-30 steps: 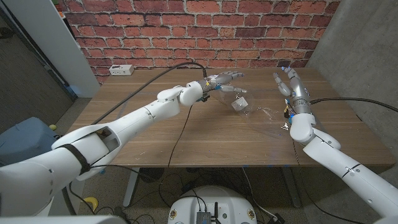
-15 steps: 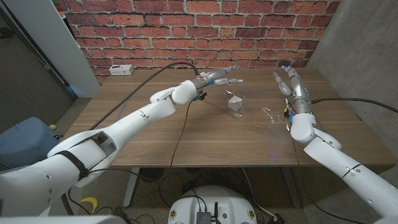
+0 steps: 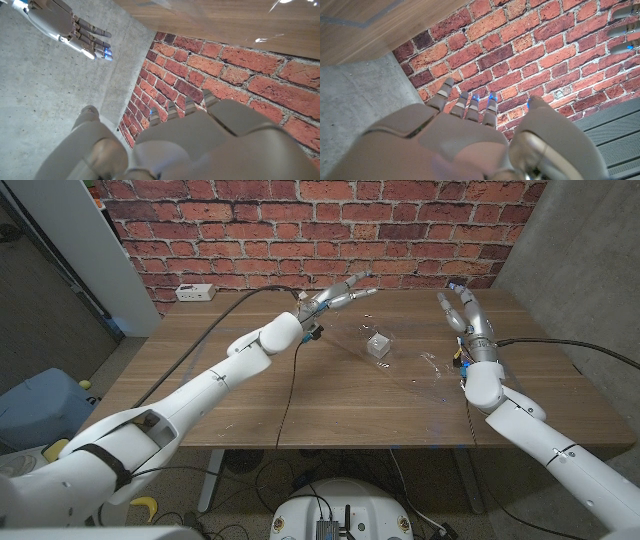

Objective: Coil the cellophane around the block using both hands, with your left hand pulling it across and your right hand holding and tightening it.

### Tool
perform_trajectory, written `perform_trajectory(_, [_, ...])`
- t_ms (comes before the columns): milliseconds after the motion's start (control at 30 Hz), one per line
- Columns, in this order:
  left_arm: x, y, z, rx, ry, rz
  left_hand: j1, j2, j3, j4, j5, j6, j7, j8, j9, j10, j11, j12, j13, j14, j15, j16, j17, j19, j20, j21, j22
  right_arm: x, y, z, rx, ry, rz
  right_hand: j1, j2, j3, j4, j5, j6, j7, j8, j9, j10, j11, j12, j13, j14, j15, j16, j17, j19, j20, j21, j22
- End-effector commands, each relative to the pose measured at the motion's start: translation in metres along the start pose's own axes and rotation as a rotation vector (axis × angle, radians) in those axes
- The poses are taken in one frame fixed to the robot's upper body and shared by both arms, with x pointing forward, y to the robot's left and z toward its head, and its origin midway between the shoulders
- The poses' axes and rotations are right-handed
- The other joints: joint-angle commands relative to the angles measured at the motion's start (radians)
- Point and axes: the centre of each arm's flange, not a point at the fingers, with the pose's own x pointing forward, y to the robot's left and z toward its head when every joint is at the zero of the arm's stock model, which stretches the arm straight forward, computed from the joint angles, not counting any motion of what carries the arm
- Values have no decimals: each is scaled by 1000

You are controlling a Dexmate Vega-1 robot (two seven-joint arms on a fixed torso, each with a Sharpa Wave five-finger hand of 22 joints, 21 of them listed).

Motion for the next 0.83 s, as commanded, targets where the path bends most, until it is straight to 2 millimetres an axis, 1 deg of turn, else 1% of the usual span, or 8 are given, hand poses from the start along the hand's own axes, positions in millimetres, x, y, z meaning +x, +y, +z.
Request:
perform_trajectory(33, [-39,19,-12,-158,-6,125,-11,30,4,17,12,10,-4,8,1,4,-11,4,-7,-6,-39,0,-1,13,-1,12,2,-1,10,12,121,-22,24,-11,1,-3,0,7,8,2,1,3,11,0,-3,3,9,4,-3,1,11,1,8,2])
perform_trajectory(200, [-60,28,-21,-214,-9,165,-37,99,16,44,22,53,31,11,-3,35,-21,13,-26,-5,-91,-2,-8,38,-85,22,-2,-6,16,21,188,-32,32,-19,-2,-7,2,9,4,4,-1,3,13,4,-3,3,14,7,-2,0,20,-1,10,2])
perform_trajectory(267, [-69,32,-25,-237,-13,175,-43,132,25,55,25,66,52,11,-4,48,-23,15,-30,0,-98,-2,-9,41,-107,22,-4,-9,18,25,209,-35,30,-25,-4,-9,2,10,1,5,-3,3,14,5,-4,3,19,10,-2,0,31,-3,13,2])
perform_trajectory(333, [-77,37,-30,-254,-14,189,-48,163,36,66,27,72,66,9,-5,53,-19,15,-33,3,-111,-2,-10,54,-117,27,-4,-11,20,29,235,-34,23,-29,-5,-11,2,12,1,6,-3,3,15,6,-4,3,24,10,-1,-1,42,-14,17,2])
perform_trajectory(400, [-86,41,-34,-273,-16,202,-56,212,54,86,28,80,98,6,-5,67,-13,16,-36,13,-117,-2,-11,62,-140,28,-5,-14,22,32,261,-32,10,-32,-5,-12,2,13,0,11,-3,3,16,6,-5,3,30,11,-1,-3,51,-26,19,2])
perform_trajectory(500, [-98,47,-41,-286,-14,227,-60,259,92,118,31,88,124,4,-5,83,-15,15,-38,25,-128,-2,-12,75,-176,31,-7,-18,23,34,283,-20,-16,-37,-4,-13,0,17,1,20,-2,3,30,21,-2,3,38,12,-1,-5,66,-50,22,1])
perform_trajectory(633, [-110,52,-54,-305,10,249,-47,275,151,142,36,83,153,-1,-5,77,-9,7,-40,22,-135,-8,-14,81,-186,30,-10,-25,30,43,270,-7,-39,-40,-1,-12,-1,19,6,27,-1,3,34,28,-2,3,42,14,-3,-7,69,-66,21,1])
perform_trajectory(833, [-118,50,-74,-380,62,294,-38,268,194,156,38,59,145,-8,-5,56,-11,-3,-40,6,-138,-13,-15,76,-186,25,-11,-34,42,59,296,-32,-38,-43,3,-11,-2,21,5,26,-2,2,35,25,-4,3,38,12,-8,-9,54,-43,12,1])
